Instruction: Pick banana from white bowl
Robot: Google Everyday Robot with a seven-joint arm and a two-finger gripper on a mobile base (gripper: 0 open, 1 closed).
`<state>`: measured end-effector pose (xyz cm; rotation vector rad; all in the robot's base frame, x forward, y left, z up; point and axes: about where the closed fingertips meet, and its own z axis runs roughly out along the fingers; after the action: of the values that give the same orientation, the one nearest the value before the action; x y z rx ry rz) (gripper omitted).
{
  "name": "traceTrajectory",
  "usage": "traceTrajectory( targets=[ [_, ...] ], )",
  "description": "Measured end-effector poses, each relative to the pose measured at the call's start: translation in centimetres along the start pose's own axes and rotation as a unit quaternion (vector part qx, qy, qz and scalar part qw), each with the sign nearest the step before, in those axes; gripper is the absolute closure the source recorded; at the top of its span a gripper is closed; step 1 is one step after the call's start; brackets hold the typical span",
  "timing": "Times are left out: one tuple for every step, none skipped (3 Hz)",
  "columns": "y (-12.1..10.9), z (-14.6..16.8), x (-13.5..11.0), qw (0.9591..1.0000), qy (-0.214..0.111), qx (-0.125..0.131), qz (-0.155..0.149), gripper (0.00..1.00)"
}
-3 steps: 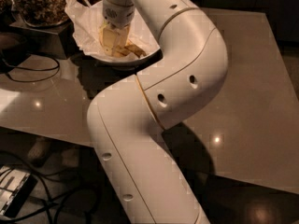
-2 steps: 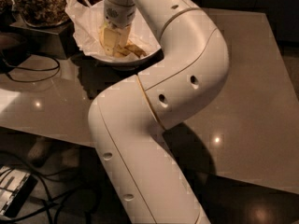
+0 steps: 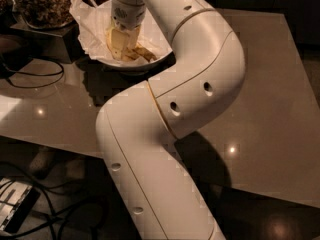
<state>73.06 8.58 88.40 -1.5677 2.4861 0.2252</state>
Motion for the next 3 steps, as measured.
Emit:
traceTrajectory(
  targets=[
    [0.0,0.0,0.0,1.0000,0.000,0.000,0.000,0.40],
    [0.0,0.5,-0.1,1.0000,0.002,-0.003,0.002,0.40],
    [0.2,1.2,-0.3,0.9999,0.003,-0.012,0.000,0.42]
  ],
)
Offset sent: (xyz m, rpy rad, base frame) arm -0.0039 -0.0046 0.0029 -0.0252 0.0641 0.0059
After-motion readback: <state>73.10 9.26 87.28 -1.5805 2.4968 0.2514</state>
